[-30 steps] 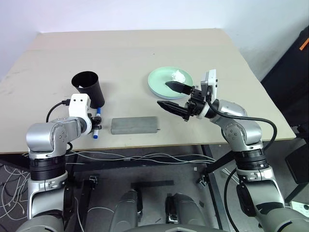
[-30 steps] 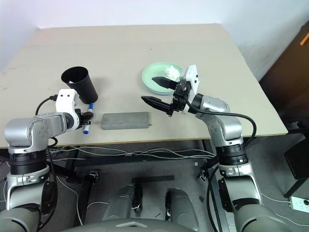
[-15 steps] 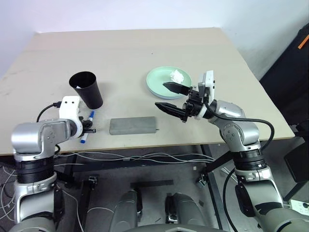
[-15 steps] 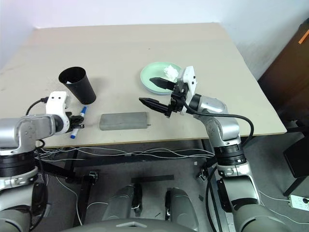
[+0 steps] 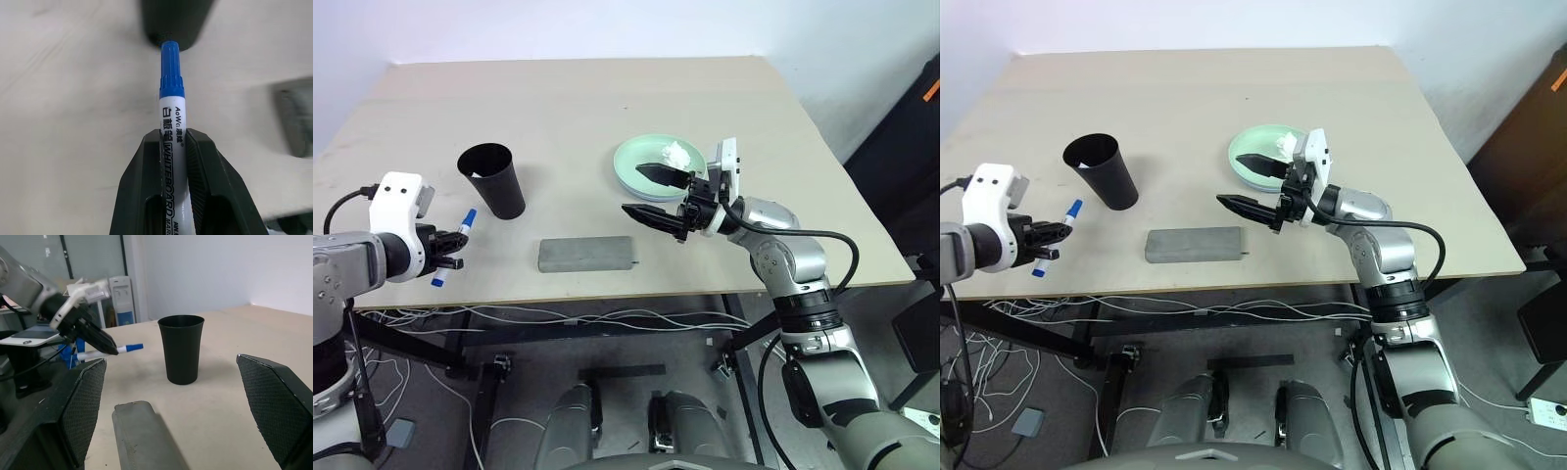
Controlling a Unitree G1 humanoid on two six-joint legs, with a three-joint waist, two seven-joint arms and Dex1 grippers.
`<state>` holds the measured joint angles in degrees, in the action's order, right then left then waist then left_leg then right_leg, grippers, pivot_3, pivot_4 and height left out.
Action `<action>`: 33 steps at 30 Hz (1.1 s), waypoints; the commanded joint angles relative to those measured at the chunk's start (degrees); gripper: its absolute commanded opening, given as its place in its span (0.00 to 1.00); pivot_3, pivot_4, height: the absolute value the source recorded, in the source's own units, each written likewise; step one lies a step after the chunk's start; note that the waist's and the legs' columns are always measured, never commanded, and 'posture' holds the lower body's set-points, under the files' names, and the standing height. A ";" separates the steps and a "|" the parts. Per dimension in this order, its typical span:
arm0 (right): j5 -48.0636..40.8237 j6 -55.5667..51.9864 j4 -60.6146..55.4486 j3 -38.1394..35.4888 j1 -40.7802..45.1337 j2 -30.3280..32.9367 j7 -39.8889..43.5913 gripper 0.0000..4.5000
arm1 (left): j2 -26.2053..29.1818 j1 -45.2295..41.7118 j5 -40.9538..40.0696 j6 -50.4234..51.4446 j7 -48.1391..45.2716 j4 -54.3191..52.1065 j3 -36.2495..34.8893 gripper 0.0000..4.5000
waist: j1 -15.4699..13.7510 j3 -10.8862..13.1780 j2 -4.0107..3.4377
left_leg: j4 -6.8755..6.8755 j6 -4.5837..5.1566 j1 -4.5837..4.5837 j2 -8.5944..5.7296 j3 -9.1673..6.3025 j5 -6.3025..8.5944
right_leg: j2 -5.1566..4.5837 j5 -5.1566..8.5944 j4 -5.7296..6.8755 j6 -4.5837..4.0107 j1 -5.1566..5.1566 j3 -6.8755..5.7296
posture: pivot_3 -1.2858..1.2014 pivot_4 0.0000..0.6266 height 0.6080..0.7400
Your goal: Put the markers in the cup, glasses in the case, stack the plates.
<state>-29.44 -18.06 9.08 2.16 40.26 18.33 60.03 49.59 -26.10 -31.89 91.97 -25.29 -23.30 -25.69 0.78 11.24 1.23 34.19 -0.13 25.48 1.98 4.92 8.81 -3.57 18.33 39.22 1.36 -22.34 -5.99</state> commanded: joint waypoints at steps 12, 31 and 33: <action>-0.47 1.59 -1.15 -2.06 2.26 0.88 0.64 1.00 | 0.56 0.62 -8.20 -19.70 -11.60 -4.37 -9.80 0.06 | 0.00 0.02 -0.03 | -0.02 0.00 0.01 0.00 0.00 0.00 | 0.00 0.00 -0.04 -0.01 0.00 0.00 | 0.52 0.24 1.00; -0.51 1.10 -4.52 -2.34 -0.23 1.65 -1.79 1.00 | -15.87 -17.31 4.51 -75.95 -8.07 28.12 -2.66 0.06 | -0.18 0.02 0.02 | 0.04 0.19 0.00 -0.03 0.10 -0.10 | 0.04 -0.05 -0.02 0.09 0.06 -0.02 | 0.52 0.24 1.00; -0.57 0.98 -5.01 -2.34 -0.49 1.80 -2.01 1.00 | -15.98 -18.29 9.33 -81.38 -6.34 34.42 0.41 0.06 | -0.16 0.02 0.02 | 0.04 0.20 -0.01 -0.03 0.11 -0.10 | 0.04 -0.05 0.00 0.09 0.05 -0.02 | 0.52 0.24 1.00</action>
<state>-29.49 -17.55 6.72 1.25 39.46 19.71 58.32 33.31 -42.69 -26.11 15.78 -32.64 8.41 -27.08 0.62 11.26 1.25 34.23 0.08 25.48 1.95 5.04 8.71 -3.53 18.27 39.22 1.45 -22.30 -6.01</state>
